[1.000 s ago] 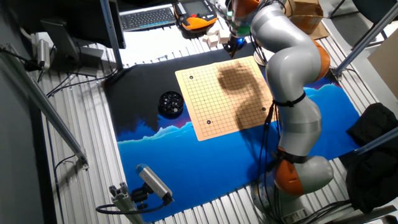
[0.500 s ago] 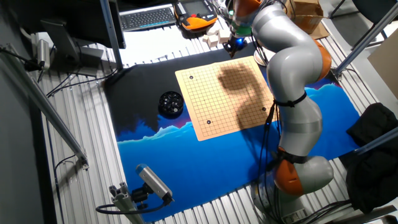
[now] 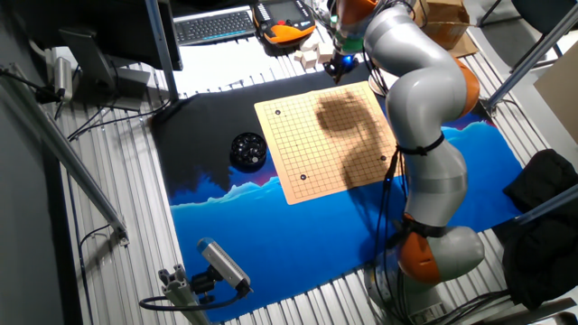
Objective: Play the first move as black on the 3-4 point in the upper right corner of the Go board
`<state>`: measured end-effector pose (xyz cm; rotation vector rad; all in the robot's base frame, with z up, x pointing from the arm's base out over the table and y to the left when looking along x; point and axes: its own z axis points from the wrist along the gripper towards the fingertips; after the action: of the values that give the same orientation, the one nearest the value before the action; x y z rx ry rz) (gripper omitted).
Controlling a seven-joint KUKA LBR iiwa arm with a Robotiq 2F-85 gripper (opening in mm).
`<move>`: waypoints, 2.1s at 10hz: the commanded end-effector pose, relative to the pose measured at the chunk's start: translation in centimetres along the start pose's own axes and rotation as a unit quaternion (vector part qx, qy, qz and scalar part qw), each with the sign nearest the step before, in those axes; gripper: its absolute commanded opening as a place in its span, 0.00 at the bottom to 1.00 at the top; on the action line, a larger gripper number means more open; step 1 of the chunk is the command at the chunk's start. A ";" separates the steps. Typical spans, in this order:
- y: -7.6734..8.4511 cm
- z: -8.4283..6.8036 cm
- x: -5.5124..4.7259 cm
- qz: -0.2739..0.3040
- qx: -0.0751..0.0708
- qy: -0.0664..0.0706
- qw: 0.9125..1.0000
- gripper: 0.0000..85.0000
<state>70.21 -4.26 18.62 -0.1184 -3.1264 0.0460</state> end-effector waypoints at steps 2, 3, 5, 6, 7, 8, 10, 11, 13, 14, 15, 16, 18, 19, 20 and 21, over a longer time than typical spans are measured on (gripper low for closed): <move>-2.7 0.4 -1.4 -0.027 -0.001 -0.005 1.000 0.00; -4.0 0.3 -2.2 -0.041 0.004 -0.005 0.999 0.00; -6.3 -0.1 -3.5 -0.064 0.031 -0.003 0.997 0.00; -7.1 -0.3 -3.8 -0.071 0.033 -0.002 0.997 0.00; -7.6 -0.4 -3.9 -0.077 0.038 -0.004 0.996 0.00; -7.9 -0.3 -3.9 -0.081 0.047 -0.008 0.996 0.00; -7.9 0.1 -3.8 -0.084 0.057 -0.011 0.995 0.00; -7.7 0.4 -3.7 -0.084 0.064 -0.013 0.994 0.00; -7.5 1.4 -3.3 -0.084 0.070 -0.022 0.994 0.00; -7.6 2.0 -3.0 -0.083 0.070 -0.028 0.994 0.00; -7.5 2.5 -2.7 -0.082 0.077 -0.032 0.993 0.00; -7.4 2.8 -2.3 -0.080 0.086 -0.036 0.992 0.00; -7.4 3.4 -1.7 -0.078 0.094 -0.039 0.992 0.00; -7.5 3.6 -1.6 -0.080 0.099 -0.042 0.991 0.00; -7.6 3.8 -1.4 -0.079 0.101 -0.047 0.991 0.00; -7.5 4.1 -1.3 -0.078 0.099 -0.051 0.991 0.00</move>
<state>70.85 -11.94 14.76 0.1329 -3.1970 0.3747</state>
